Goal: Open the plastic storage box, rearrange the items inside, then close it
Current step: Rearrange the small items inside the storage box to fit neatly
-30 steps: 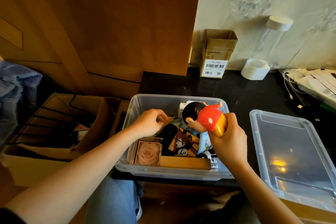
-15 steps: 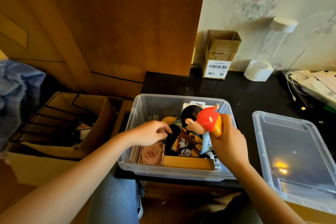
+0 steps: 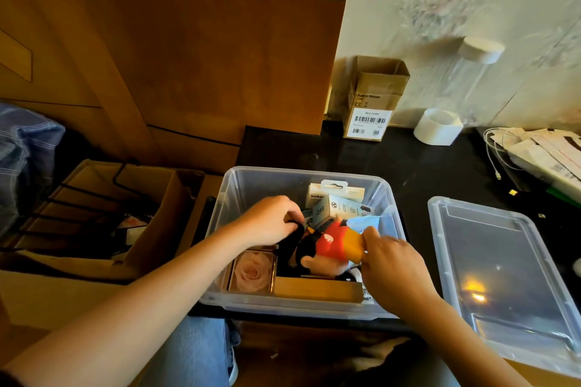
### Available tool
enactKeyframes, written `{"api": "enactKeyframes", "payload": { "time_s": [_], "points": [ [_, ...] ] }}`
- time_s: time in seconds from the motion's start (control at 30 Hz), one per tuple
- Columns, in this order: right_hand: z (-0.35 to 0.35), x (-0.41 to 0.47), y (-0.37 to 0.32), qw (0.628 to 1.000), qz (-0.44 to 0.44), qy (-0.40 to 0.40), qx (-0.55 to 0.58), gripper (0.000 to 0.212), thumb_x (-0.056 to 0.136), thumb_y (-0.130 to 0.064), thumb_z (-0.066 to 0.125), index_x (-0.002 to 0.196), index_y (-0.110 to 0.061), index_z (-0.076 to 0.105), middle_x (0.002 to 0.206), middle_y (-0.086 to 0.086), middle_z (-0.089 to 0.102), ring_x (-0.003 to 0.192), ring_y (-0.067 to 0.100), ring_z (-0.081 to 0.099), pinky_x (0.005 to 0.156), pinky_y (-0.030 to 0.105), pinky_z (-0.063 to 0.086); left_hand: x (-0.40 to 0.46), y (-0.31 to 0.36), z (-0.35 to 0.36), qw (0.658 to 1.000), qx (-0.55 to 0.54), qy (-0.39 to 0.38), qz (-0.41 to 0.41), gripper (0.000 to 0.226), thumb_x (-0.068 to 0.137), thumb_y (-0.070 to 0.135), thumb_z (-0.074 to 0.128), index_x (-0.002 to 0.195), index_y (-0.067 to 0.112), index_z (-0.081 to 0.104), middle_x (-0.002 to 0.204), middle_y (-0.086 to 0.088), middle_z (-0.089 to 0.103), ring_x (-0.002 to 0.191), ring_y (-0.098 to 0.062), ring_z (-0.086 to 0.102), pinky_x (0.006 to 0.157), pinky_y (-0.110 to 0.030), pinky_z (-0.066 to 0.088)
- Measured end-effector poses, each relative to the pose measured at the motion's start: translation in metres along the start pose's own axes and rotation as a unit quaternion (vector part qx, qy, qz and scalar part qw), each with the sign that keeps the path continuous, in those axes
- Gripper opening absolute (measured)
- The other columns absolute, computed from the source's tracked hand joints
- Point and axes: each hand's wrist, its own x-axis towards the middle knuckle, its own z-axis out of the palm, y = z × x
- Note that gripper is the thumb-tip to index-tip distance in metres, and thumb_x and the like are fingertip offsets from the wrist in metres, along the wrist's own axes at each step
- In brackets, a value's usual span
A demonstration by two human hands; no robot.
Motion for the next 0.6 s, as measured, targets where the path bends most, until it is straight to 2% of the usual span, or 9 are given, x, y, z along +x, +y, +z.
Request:
{"api": "enactKeyframes", "payload": {
  "time_s": [0.07, 0.13, 0.2, 0.27, 0.3, 0.37, 0.4, 0.5, 0.6],
  "points": [
    [-0.002, -0.004, 0.001, 1.0, 0.022, 0.017, 0.01, 0.023, 0.093, -0.035, 0.046, 0.111, -0.023, 0.039, 0.102, -0.008, 0.062, 0.065, 0.004, 0.043, 0.054, 0.012, 0.031, 0.006, 0.008, 0.005, 0.998, 0.051, -0.027, 0.02, 0.025, 0.089, 0.018, 0.06, 0.112, 0.025, 0.067, 0.111, 0.005, 0.059, 0.108, -0.017, 0.054, 0.09, -0.033, 0.045],
    [-0.006, -0.007, 0.0, 0.997, 0.051, 0.046, 0.024, 0.024, 0.093, -0.032, 0.046, 0.112, -0.022, 0.036, 0.094, -0.01, 0.059, 0.054, 0.003, 0.039, 0.045, 0.011, 0.023, 0.015, 0.012, 0.007, 0.992, 0.106, -0.07, -0.002, 0.03, 0.09, 0.023, 0.058, 0.119, 0.029, 0.063, 0.121, -0.004, 0.057, 0.113, -0.025, 0.051, 0.088, -0.035, 0.043],
    [-0.009, -0.01, 0.002, 0.993, 0.085, 0.072, 0.04, 0.02, 0.092, -0.026, 0.048, 0.104, -0.025, 0.033, 0.076, -0.015, 0.048, 0.048, 0.001, 0.036, 0.042, 0.013, 0.019, 0.024, 0.015, 0.007, 0.977, 0.165, -0.134, -0.031, 0.029, 0.091, 0.028, 0.055, 0.119, 0.03, 0.061, 0.119, -0.008, 0.056, 0.113, -0.03, 0.049, 0.082, -0.034, 0.036],
    [-0.011, -0.012, 0.004, 0.987, 0.113, 0.088, 0.069, 0.022, 0.09, -0.02, 0.049, 0.094, -0.026, 0.028, 0.063, -0.015, 0.038, 0.048, 0.003, 0.038, 0.042, 0.016, 0.02, 0.032, 0.019, 0.009, 0.962, 0.203, -0.181, -0.031, 0.022, 0.091, 0.03, 0.054, 0.111, 0.026, 0.063, 0.11, -0.006, 0.06, 0.111, -0.029, 0.052, 0.084, -0.037, 0.032],
    [-0.011, -0.013, 0.005, 0.984, 0.122, 0.094, 0.086, 0.023, 0.09, -0.017, 0.049, 0.091, -0.026, 0.028, 0.061, -0.014, 0.038, 0.048, 0.005, 0.04, 0.043, 0.019, 0.021, 0.035, 0.021, 0.011, 0.957, 0.207, -0.199, -0.033, 0.021, 0.09, 0.034, 0.055, 0.107, 0.023, 0.063, 0.102, -0.004, 0.061, 0.106, -0.028, 0.054, 0.084, -0.037, 0.033],
    [-0.011, -0.014, 0.007, 0.978, 0.132, 0.112, 0.113, 0.019, 0.088, -0.012, 0.048, 0.086, -0.023, 0.032, 0.061, -0.01, 0.042, 0.049, 0.008, 0.041, 0.043, 0.023, 0.022, 0.039, 0.024, 0.012, 0.956, 0.172, -0.236, -0.043, 0.033, 0.086, 0.047, 0.061, 0.101, 0.017, 0.061, 0.091, 0.0, 0.06, 0.094, -0.024, 0.056, 0.082, -0.034, 0.039],
    [-0.011, -0.015, 0.008, 0.975, 0.135, 0.122, 0.125, 0.017, 0.088, -0.011, 0.047, 0.085, -0.022, 0.034, 0.061, -0.008, 0.043, 0.05, 0.01, 0.042, 0.043, 0.024, 0.023, 0.04, 0.024, 0.011, 0.956, 0.143, -0.253, -0.046, 0.043, 0.082, 0.051, 0.064, 0.106, 0.015, 0.061, 0.095, 0.001, 0.061, 0.093, -0.022, 0.057, 0.083, -0.033, 0.042],
    [-0.01, -0.014, 0.01, 0.966, 0.14, 0.145, 0.164, 0.015, 0.087, -0.009, 0.047, 0.083, -0.02, 0.037, 0.061, -0.006, 0.047, 0.051, 0.012, 0.045, 0.043, 0.025, 0.026, 0.044, 0.022, 0.008, 0.948, 0.086, -0.304, -0.031, 0.059, 0.08, 0.047, 0.07, 0.127, 0.015, 0.055, 0.122, -0.002, 0.06, 0.111, -0.021, 0.055, 0.099, -0.035, 0.044],
    [-0.009, -0.012, 0.009, 0.962, 0.136, 0.155, 0.179, 0.017, 0.088, -0.008, 0.048, 0.082, -0.02, 0.038, 0.061, -0.006, 0.047, 0.051, 0.011, 0.046, 0.044, 0.024, 0.028, 0.048, 0.02, 0.01, 0.944, 0.08, -0.319, -0.038, 0.063, 0.08, 0.047, 0.07, 0.131, 0.015, 0.052, 0.128, -0.003, 0.057, 0.118, -0.022, 0.052, 0.105, -0.04, 0.041]
  ]
}}
